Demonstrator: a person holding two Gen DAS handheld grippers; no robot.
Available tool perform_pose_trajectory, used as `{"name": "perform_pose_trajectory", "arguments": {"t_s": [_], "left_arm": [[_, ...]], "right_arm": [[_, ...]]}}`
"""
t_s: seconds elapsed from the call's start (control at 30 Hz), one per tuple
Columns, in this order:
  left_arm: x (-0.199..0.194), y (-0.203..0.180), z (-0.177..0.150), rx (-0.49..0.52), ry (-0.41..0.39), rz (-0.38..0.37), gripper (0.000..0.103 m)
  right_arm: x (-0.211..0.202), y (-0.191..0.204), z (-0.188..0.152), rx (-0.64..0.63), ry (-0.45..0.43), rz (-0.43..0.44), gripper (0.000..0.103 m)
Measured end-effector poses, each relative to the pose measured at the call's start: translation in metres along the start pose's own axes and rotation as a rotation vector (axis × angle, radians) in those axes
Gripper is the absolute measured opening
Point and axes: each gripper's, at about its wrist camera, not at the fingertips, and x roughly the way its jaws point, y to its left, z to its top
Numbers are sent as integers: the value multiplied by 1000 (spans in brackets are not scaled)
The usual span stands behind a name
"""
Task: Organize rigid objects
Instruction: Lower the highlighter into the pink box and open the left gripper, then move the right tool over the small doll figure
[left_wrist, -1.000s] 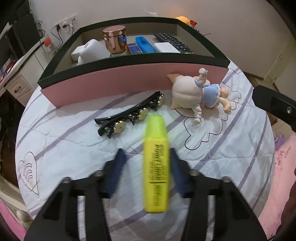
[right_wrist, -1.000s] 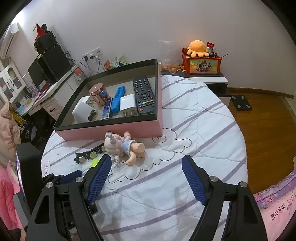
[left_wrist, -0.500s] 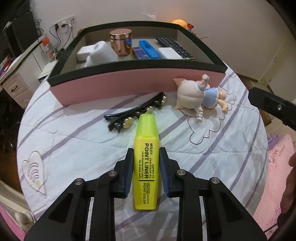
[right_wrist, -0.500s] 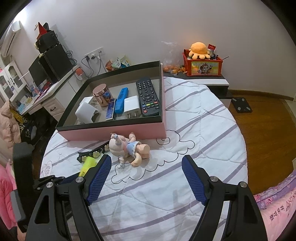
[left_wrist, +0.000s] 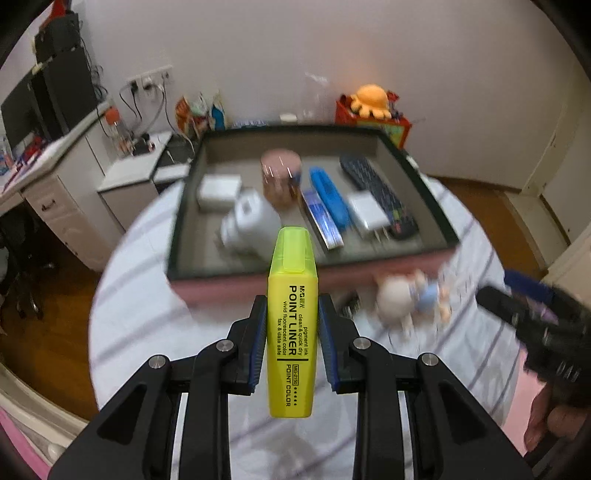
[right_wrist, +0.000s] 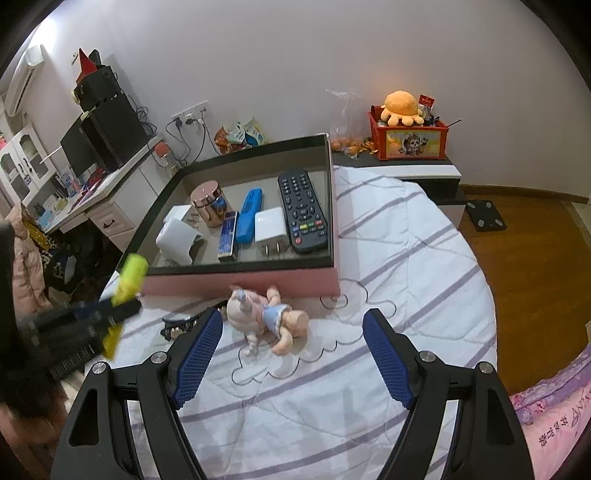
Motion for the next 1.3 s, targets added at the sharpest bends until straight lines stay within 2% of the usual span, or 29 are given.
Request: {"name": "perform_pose_trajectory", "arguments": {"t_s": [0.2,0.33,0.57,0.7,0.73,0.8,0.83,0.87,0.93,1.03,1.3], "left_arm": [[17,23,51,-23,-26,6,26],[58,39,81,-32,8,3,27],[119,60,97,-60,92,-11,27],[137,62,96,-57,116,6,28],[137,62,96,-50,108,16,31],[137,62,95,-54,109,23,51],[136,61,95,-54,98,21,65],[133,60,94,-46,89,19,73],[127,55,92,-31,75,6,82],[110,51,88,-13,29,31,99],[49,49,65,-20,-78,43,103]], "right_arm": [[9,2,17,0,-7,0,80],[23,4,29,-2,5,-6,80],[47,4,45,0,43,-14,80],[54,2,48,7,54,-26,80],[56,2,48,9,58,-29,80],[58,3,48,9,64,-36,80],[58,4,47,8,66,-38,80],[57,5,46,7,67,-39,80],[55,8,46,3,64,-41,80],[48,14,43,-8,56,-45,80],[18,22,33,-27,14,-54,80]]}}
